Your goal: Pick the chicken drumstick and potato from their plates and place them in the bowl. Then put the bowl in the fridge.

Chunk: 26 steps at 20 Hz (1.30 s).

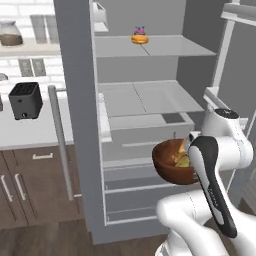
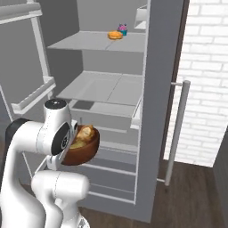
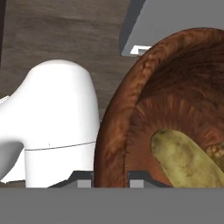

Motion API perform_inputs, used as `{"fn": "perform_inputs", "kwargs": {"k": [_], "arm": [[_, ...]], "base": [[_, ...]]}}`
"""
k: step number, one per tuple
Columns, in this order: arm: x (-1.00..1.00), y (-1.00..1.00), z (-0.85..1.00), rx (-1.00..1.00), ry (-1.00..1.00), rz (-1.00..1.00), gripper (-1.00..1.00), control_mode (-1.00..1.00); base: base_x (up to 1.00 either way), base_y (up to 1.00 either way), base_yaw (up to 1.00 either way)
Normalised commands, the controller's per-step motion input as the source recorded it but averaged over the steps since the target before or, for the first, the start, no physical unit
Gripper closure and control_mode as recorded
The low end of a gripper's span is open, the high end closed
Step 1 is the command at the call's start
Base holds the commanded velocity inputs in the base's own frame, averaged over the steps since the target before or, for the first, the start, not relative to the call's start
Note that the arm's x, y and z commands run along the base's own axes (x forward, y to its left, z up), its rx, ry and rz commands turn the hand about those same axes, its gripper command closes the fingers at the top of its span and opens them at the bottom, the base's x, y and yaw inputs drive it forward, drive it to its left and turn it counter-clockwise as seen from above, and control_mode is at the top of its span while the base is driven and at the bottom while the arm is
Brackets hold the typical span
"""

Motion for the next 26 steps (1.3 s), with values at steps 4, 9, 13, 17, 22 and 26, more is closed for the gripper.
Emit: {"fn": "perform_inputs", "kwargs": {"k": [4,9,13,17,22,26], "arm": [[0.00,0.00,0.00,0.00,0.00,0.00,1.00,1.00],[0.00,0.00,0.00,0.00,0.00,0.00,1.00,1.00],[0.00,0.00,0.00,0.00,0.00,0.00,1.00,1.00],[0.00,0.00,0.00,0.00,0.00,0.00,1.00,1.00],[0.20,0.00,0.08,0.00,-0.11,0.00,1.00,-1.00],[0.84,0.00,0.37,0.00,-0.29,0.00,1.00,-1.00]], "base": [[0.64,-0.14,0.00],[0.51,-0.10,0.00],[0.31,-0.06,0.00],[0.00,-0.02,0.00],[0.10,0.00,0.00],[0.00,0.00,0.00]]}}
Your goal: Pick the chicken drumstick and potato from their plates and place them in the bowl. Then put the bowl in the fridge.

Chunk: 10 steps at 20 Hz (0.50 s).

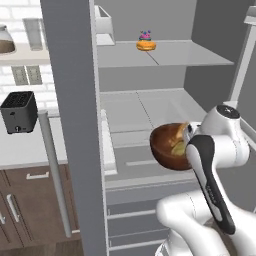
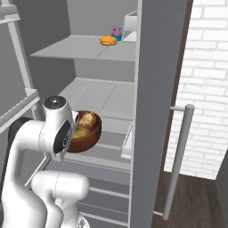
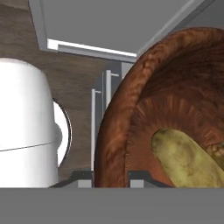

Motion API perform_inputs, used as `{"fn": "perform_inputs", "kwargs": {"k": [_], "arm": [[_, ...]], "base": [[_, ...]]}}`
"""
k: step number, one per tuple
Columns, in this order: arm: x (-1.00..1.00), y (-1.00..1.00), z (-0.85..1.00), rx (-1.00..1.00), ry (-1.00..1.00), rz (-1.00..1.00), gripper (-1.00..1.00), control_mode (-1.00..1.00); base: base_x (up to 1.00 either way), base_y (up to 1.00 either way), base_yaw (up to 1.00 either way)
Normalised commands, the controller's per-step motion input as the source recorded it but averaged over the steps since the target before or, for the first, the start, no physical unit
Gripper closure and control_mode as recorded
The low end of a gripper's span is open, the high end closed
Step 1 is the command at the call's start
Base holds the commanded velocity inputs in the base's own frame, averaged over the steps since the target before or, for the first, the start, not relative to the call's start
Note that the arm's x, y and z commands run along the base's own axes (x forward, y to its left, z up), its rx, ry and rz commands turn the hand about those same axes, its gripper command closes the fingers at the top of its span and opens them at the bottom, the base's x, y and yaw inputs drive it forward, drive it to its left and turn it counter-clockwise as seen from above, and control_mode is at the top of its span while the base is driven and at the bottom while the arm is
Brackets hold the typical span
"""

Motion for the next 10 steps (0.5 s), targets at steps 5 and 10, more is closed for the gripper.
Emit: {"fn": "perform_inputs", "kwargs": {"k": [5,10], "arm": [[0.99,0.00,0.35,0.00,-0.18,0.00,1.00,-1.00],[1.00,0.00,0.15,0.00,-0.01,0.00,1.00,-1.00]], "base": [[0.00,0.00,0.00],[0.00,0.00,0.00]]}}
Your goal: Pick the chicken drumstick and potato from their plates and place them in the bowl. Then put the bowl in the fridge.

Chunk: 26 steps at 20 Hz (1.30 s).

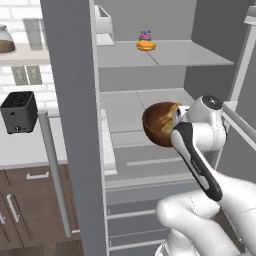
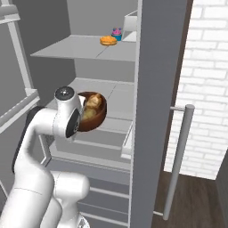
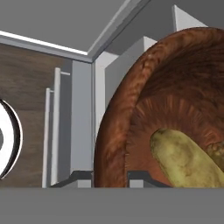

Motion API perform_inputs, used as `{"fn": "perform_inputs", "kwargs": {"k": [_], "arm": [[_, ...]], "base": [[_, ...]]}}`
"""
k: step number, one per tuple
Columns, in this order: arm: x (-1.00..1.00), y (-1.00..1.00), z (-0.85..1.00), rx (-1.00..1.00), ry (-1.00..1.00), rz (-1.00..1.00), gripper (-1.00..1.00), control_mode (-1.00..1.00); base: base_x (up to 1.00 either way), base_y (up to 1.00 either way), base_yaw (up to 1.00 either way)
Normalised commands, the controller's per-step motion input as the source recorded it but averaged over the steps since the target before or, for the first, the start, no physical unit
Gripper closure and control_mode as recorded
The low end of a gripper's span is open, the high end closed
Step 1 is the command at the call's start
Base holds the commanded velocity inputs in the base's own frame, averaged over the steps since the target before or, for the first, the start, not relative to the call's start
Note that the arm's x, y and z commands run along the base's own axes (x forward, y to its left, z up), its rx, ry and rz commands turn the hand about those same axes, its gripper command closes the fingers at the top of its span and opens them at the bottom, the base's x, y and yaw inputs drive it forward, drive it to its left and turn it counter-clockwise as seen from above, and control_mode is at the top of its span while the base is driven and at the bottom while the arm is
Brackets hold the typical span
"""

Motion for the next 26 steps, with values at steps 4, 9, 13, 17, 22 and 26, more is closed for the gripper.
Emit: {"fn": "perform_inputs", "kwargs": {"k": [4,9,13,17,22,26], "arm": [[1.00,0.00,0.00,0.00,0.06,0.00,1.00,-1.00],[0.97,0.00,0.00,0.00,0.06,0.00,1.00,-1.00],[0.71,0.00,0.00,0.00,0.08,0.00,1.00,-1.00],[0.40,0.00,-0.15,0.01,0.02,0.00,1.00,-1.00],[0.12,0.00,-0.30,0.00,0.01,0.00,1.00,-1.00],[0.27,0.00,-0.13,0.01,0.00,0.00,1.00,-1.00]], "base": [[0.00,0.00,0.00],[0.00,0.00,0.00],[0.00,0.00,0.00],[0.00,0.00,0.00],[0.00,0.00,0.00],[0.00,0.00,0.00]]}}
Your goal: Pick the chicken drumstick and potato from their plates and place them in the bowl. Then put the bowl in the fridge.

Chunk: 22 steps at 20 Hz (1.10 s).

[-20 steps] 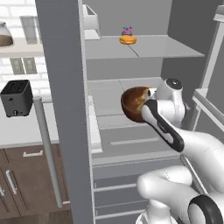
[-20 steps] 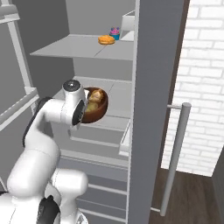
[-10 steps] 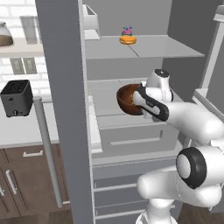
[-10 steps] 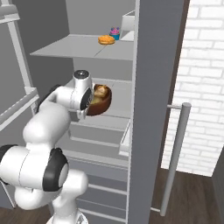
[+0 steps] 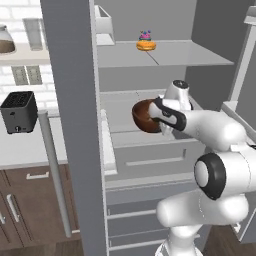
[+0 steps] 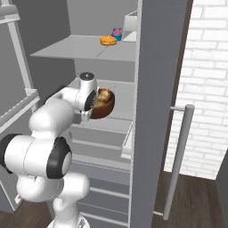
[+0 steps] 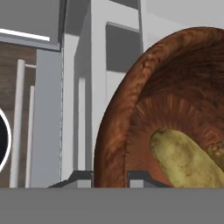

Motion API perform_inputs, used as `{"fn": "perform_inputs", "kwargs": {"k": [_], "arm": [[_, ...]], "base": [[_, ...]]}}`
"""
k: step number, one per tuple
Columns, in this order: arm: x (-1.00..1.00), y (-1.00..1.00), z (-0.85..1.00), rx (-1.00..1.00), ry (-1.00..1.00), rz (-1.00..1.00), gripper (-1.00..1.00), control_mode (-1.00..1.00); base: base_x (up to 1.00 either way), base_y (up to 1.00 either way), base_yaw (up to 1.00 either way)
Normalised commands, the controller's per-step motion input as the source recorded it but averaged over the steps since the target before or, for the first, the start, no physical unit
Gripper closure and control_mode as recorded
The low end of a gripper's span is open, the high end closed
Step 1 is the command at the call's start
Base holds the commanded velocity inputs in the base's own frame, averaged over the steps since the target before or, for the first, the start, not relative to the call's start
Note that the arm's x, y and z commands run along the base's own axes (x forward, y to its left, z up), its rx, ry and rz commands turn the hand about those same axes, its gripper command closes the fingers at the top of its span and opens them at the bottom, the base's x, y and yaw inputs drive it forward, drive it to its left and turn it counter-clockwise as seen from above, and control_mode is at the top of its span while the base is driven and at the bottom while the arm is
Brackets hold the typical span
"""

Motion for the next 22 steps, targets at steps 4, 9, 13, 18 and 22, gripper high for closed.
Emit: {"fn": "perform_inputs", "kwargs": {"k": [4,9,13,18,22], "arm": [[0.58,0.00,0.00,0.03,0.00,0.00,1.00,-1.00],[0.57,0.00,0.00,0.04,0.00,0.00,1.00,-1.00],[0.53,0.00,0.00,0.03,0.00,0.00,1.00,-1.00],[0.35,0.00,0.00,0.00,0.00,0.00,1.00,-1.00],[0.42,0.00,-0.03,0.00,0.00,0.00,1.00,-1.00]], "base": [[0.00,0.00,0.00],[0.00,0.00,0.00],[0.00,0.00,0.00],[0.00,0.00,0.00],[0.00,0.00,0.00]]}}
